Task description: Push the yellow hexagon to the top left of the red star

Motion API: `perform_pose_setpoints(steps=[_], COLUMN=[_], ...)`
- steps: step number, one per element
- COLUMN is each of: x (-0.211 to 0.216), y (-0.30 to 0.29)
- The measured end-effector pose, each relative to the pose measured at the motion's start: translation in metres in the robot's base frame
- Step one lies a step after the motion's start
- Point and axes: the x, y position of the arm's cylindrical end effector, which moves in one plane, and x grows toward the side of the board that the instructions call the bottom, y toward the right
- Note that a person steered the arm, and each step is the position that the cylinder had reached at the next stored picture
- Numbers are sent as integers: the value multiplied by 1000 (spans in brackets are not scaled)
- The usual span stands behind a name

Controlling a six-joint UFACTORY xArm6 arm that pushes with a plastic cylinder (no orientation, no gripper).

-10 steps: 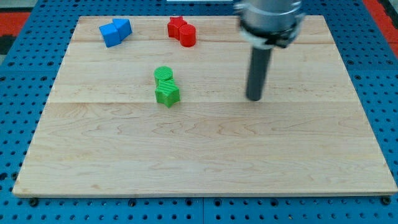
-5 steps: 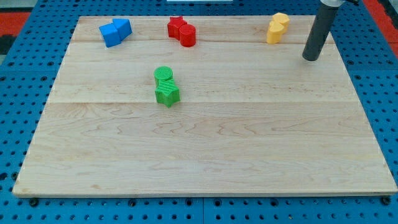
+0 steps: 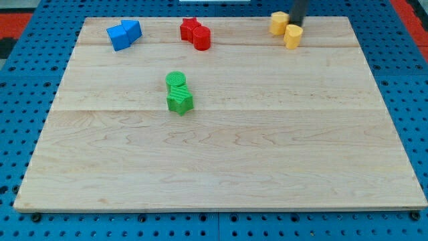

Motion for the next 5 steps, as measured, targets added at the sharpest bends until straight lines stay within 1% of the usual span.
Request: perform_pose_setpoints(steps=[1,2,3,4,5], x=[1,-1,-5,-5,3], y=[-39,-9,-58,-137,-139])
